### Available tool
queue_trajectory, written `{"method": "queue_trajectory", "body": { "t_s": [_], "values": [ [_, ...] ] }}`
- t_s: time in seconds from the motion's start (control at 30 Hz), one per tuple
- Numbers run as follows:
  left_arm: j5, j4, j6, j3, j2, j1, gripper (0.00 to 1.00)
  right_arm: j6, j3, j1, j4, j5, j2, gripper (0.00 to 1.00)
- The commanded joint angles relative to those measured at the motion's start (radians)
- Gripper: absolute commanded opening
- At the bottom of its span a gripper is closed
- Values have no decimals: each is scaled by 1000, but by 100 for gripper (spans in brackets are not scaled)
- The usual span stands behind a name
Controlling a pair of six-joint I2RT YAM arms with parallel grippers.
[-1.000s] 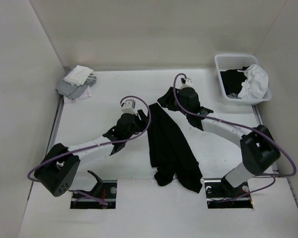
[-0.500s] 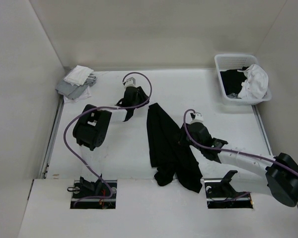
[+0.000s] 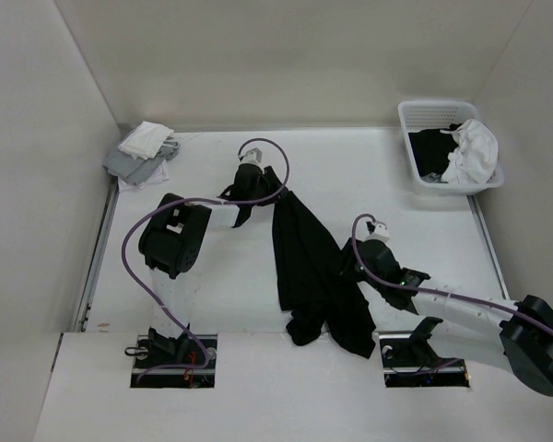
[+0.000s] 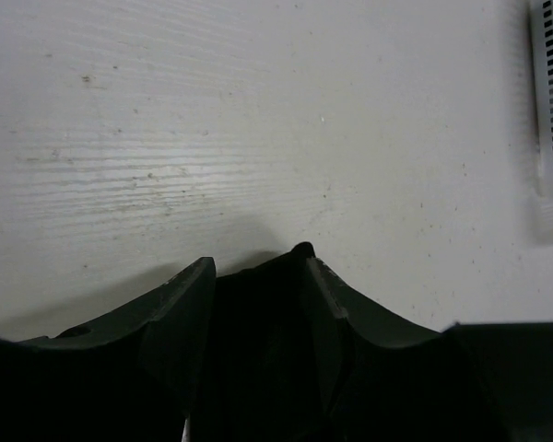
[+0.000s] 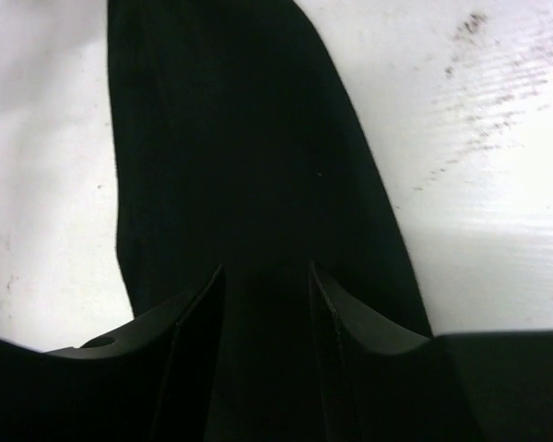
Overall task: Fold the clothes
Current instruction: Flatten the tank top out
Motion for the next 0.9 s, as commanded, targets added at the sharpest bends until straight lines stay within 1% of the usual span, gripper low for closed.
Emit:
{"method": "queue_trajectory", "body": {
  "t_s": [0.0,0.07,0.1,0.17,0.33,0.43,0.57,0.67,0.73,0.83,0.87],
  "values": [
    [27,70,9,-21,-19,-8,40,29,-11,-7,33,31,-32,47],
    [34,83,3,-28,-19,-8,38,37,-16,-8,29,39,-34,48],
    [37,85,-3,-30,-16,-8,38,53,-28,-13,18,52,-41,53],
    [27,77,-8,-35,-13,-9,38,78,-43,-28,0,66,-57,58],
    [-54,83,-17,-87,-48,5,44,86,-45,-56,-86,120,-110,59],
    [-65,85,-11,-93,-62,3,44,75,-30,-65,-131,144,-117,59],
    [-45,90,-8,-87,-53,-8,38,70,-27,-85,-137,137,-106,58],
    [-45,103,-15,-99,-58,-12,31,78,-24,-91,-145,137,-98,56],
    [-45,106,-20,-110,-75,-14,22,78,-5,-100,-157,135,-69,56],
    [-58,100,-23,-128,-116,-17,16,67,54,-106,-186,134,24,59],
    [-62,99,-25,-136,-139,-17,15,58,74,-102,-189,128,61,60]
  ]
}}
